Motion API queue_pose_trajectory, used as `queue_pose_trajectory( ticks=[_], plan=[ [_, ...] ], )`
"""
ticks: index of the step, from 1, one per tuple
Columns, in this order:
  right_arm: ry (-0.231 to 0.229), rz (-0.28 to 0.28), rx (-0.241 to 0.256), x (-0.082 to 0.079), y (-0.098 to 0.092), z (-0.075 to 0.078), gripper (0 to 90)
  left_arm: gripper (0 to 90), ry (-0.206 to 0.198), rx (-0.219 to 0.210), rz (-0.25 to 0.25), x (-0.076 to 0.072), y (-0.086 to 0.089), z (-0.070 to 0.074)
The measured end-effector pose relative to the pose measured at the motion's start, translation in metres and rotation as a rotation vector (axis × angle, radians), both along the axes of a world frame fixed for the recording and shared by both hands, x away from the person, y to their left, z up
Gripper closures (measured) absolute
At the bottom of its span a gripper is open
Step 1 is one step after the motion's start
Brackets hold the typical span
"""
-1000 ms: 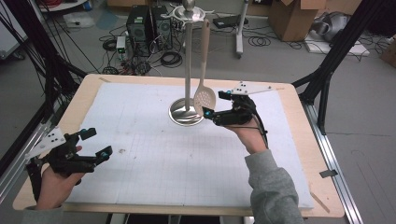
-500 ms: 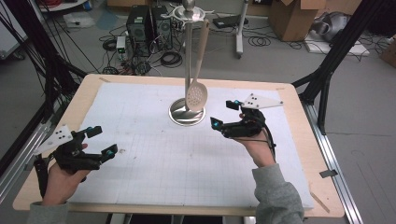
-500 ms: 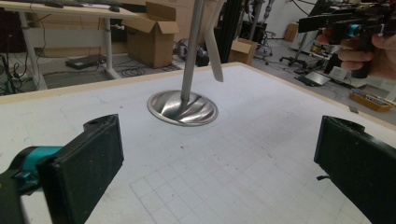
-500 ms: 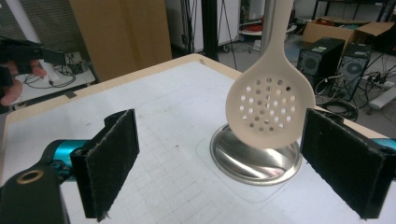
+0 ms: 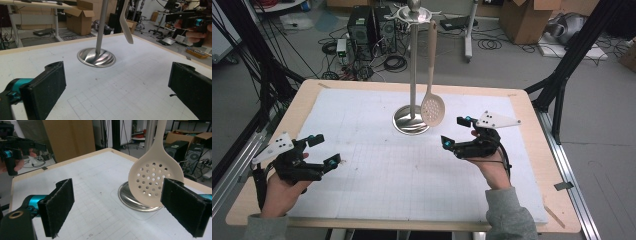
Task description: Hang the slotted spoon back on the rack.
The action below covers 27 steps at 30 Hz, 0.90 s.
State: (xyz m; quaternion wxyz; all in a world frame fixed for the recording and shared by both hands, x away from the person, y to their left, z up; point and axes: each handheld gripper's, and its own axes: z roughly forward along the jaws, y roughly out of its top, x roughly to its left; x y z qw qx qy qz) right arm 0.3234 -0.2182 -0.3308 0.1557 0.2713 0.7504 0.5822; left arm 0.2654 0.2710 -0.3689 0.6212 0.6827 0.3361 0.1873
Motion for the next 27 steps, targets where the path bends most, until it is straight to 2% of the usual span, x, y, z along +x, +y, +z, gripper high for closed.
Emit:
queue_pose_trajectory(
  ticks=[9,12,20,27],
  plan=[
    [-0.002,-0.03,0.016,-0.01,-0.015,-0.008,10.6,1.8,0.002,0.0,-0.001,0.001,0.0,0.0],
    [0.0,-0.063,-0.049,-0.012,-0.018,-0.012,10.6,1.8,0.004,0.001,0.003,0.002,-0.001,-0.001],
    [0.024,-0.085,-0.002,-0.018,-0.035,-0.022,10.6,1.7,0.005,0.003,0.014,0.003,0.002,-0.003],
    [0.018,-0.097,0.036,-0.023,-0.05,-0.025,10.6,1.8,0.005,0.004,0.015,0.003,0.002,-0.003]
  ],
)
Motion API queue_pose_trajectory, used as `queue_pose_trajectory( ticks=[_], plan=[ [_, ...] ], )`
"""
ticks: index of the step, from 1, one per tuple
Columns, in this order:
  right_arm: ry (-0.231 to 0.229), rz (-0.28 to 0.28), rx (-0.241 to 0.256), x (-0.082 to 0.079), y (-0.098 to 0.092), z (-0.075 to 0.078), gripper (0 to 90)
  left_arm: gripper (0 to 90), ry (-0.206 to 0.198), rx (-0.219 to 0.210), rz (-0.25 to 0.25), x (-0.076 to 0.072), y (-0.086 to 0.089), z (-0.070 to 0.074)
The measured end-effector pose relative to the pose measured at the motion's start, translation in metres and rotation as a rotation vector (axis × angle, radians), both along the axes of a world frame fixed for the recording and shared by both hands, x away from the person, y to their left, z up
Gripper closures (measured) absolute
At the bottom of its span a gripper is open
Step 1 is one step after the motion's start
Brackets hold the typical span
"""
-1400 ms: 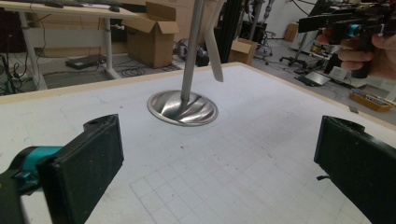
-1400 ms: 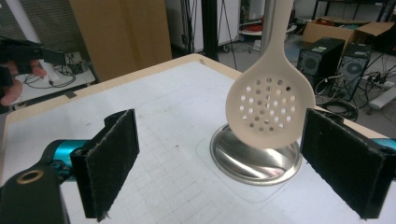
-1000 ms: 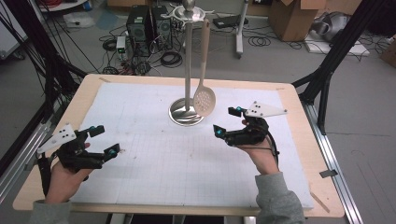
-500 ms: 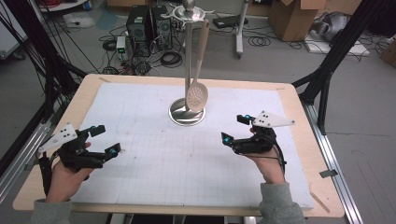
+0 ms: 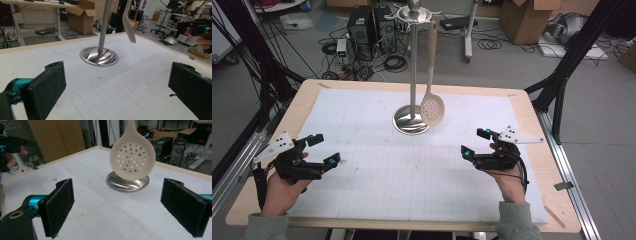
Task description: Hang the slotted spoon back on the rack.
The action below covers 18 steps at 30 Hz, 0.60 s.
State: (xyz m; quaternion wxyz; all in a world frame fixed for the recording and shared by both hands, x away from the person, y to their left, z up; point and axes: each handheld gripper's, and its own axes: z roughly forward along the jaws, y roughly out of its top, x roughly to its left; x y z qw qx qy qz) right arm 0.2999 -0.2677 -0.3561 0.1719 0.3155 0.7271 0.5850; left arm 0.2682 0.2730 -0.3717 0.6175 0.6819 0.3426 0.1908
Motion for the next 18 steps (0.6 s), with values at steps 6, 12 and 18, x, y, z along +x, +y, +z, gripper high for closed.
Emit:
queue_pose_trajectory(
  ticks=[6,12,18],
  plan=[
    [0.01,-0.004,0.012,-0.004,-0.007,-0.006,10.6,1.8,-0.001,0.0,0.0,0.0,0.0,0.0],
    [0.022,-0.011,0.019,-0.006,-0.015,-0.013,10.6,1.8,-0.006,-0.024,-0.019,-0.002,-0.002,0.004],
    [0.028,-0.021,0.029,-0.009,-0.025,-0.016,10.6,1.8,-0.003,-0.02,-0.018,-0.002,-0.002,0.004]
  ],
)
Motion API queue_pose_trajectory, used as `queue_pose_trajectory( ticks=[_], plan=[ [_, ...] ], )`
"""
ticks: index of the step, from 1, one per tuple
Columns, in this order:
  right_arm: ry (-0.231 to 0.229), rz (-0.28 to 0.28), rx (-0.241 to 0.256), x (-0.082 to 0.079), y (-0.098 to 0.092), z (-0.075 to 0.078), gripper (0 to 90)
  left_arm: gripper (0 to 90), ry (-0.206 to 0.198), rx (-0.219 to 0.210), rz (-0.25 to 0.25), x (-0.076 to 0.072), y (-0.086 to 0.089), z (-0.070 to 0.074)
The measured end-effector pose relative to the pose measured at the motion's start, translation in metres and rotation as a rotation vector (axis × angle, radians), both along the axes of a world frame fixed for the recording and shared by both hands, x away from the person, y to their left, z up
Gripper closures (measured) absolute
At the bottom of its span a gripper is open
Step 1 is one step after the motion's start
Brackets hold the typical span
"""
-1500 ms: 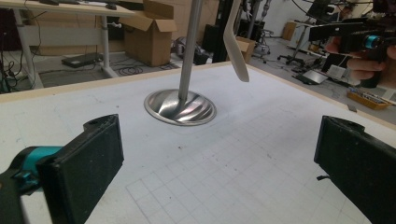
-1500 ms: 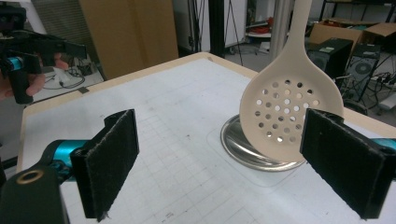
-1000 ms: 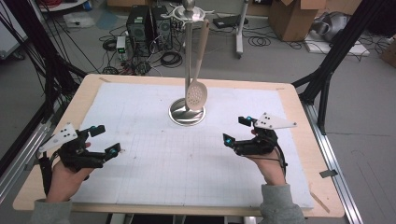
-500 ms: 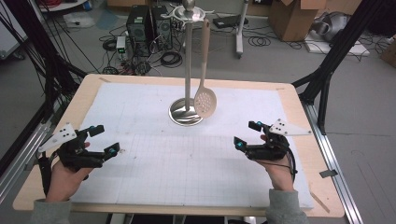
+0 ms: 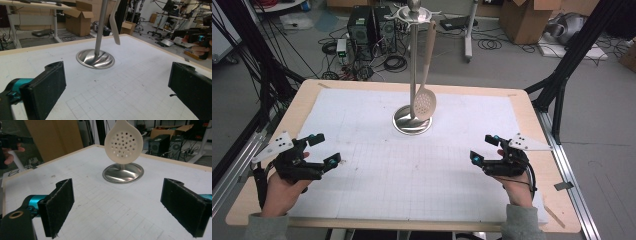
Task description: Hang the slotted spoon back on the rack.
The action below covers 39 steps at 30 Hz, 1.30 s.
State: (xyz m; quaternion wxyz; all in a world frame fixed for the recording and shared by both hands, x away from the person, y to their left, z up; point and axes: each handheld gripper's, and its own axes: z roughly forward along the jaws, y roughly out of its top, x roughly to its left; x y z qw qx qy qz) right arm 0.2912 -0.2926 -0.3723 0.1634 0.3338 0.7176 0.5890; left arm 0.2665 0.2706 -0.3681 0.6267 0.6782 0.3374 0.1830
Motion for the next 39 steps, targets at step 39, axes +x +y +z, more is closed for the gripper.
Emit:
queue_pose_trajectory(
  ticks=[39],
  plan=[
    [-0.065,-0.006,0.002,-0.035,-0.054,0.013,2.2,1.8,-0.037,0.003,0.0,-0.001,0.015,-0.003]
  ],
)
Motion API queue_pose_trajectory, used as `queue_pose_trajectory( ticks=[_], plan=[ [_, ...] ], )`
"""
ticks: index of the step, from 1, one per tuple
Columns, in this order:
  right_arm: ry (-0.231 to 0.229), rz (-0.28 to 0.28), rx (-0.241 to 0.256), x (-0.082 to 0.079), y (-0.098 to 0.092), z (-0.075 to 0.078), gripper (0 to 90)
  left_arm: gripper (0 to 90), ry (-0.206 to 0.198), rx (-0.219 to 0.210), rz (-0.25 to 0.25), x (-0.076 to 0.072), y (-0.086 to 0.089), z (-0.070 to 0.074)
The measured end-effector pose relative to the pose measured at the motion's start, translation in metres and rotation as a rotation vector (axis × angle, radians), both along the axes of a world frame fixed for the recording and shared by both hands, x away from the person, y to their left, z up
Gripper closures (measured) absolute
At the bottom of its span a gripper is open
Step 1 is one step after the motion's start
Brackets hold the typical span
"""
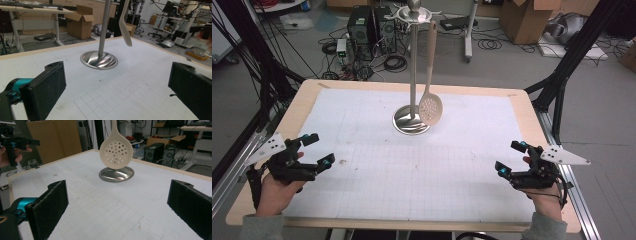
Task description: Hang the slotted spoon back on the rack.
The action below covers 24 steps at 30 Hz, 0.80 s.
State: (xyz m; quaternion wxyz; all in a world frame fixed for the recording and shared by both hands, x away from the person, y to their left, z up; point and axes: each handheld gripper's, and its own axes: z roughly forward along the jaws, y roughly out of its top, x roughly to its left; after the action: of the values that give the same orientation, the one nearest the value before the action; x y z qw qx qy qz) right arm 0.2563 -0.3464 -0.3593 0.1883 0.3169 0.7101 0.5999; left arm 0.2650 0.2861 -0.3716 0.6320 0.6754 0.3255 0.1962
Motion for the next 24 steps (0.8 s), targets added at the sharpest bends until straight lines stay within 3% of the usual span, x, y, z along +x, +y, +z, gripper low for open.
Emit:
queue_pose_trajectory(
  ticks=[16,24],
  plan=[
    [0.016,-0.034,0.013,-0.003,-0.017,-0.007,2.2,1.8,0.004,-0.009,0.048,0.001,0.021,-0.006],
    [0.012,-0.033,0.024,-0.001,-0.017,-0.008,2.2,1.8,0.011,-0.008,0.048,0.001,0.021,-0.008]
  ],
)
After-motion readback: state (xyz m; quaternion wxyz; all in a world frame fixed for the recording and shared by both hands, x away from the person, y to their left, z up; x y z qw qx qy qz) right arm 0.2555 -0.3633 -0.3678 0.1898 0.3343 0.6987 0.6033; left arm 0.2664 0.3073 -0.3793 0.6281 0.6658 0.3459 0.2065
